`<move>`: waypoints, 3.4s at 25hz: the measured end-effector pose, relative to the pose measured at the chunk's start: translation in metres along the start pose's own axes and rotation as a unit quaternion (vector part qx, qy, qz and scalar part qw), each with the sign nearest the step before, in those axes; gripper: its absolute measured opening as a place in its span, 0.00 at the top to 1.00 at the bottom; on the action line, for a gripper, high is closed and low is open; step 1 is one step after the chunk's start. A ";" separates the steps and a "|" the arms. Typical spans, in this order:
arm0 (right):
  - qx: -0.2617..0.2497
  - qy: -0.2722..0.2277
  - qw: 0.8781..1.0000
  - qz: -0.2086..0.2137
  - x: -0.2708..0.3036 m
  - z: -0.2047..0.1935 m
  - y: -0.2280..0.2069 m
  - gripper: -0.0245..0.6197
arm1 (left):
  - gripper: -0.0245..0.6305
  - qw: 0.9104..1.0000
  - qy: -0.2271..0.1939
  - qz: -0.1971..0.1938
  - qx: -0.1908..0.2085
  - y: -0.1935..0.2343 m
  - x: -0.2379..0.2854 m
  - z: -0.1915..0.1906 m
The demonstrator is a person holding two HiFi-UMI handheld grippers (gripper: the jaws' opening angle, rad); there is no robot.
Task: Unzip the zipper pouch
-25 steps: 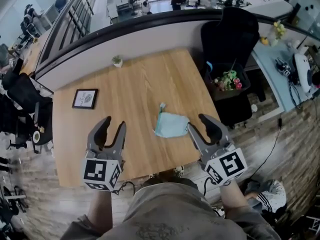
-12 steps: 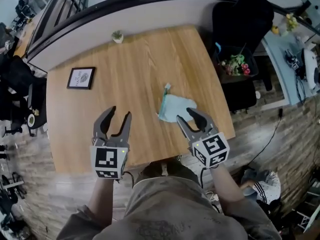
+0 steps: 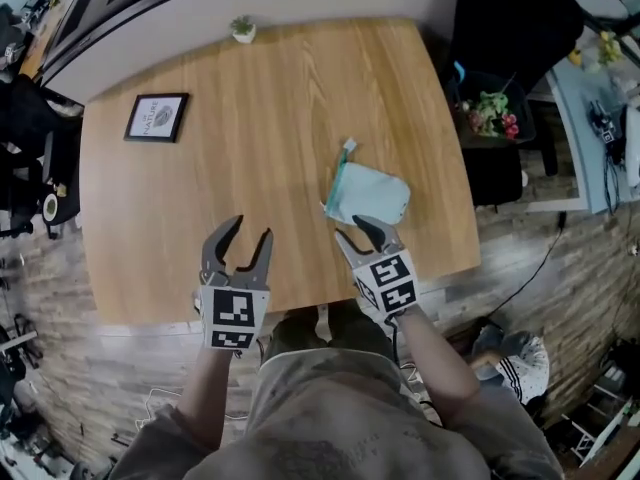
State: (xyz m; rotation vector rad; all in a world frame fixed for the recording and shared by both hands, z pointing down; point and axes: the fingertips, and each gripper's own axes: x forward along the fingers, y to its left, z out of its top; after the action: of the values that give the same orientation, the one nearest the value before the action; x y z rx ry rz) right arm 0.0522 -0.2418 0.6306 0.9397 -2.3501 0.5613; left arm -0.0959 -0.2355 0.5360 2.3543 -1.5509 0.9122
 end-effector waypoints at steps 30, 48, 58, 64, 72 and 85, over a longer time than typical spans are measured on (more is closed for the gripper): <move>-0.004 0.083 0.997 -0.002 0.076 -0.025 -0.001 0.87 | 0.67 0.996 0.070 -0.044 -0.043 -0.024 -0.010 -0.083; 0.077 -0.077 0.972 0.208 -0.066 0.111 0.051 0.87 | 0.67 0.994 -0.061 -0.083 -0.026 0.007 -0.053 0.043; 0.013 -0.089 0.961 0.263 -0.113 0.137 0.079 0.87 | 0.67 0.969 -0.092 -0.226 -0.032 -0.029 -0.072 0.078; -0.097 -0.070 0.932 0.343 -0.148 0.144 0.108 0.87 | 0.67 0.924 -0.137 -0.358 -0.016 -0.053 -0.099 0.110; -0.164 -0.053 0.899 0.404 -0.179 0.150 0.127 0.87 | 0.68 0.869 -0.162 -0.467 -0.020 -0.078 -0.127 0.138; -0.170 -0.046 0.897 0.405 -0.188 0.140 0.125 0.87 | 0.86 0.871 -0.158 -0.465 -0.017 -0.101 -0.124 0.138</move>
State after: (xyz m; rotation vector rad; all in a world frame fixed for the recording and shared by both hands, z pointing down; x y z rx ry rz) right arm 0.0307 -0.1427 0.3856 -0.2189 -2.7502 0.3737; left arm 0.0136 -0.1591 0.3721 2.8090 -0.3028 0.2635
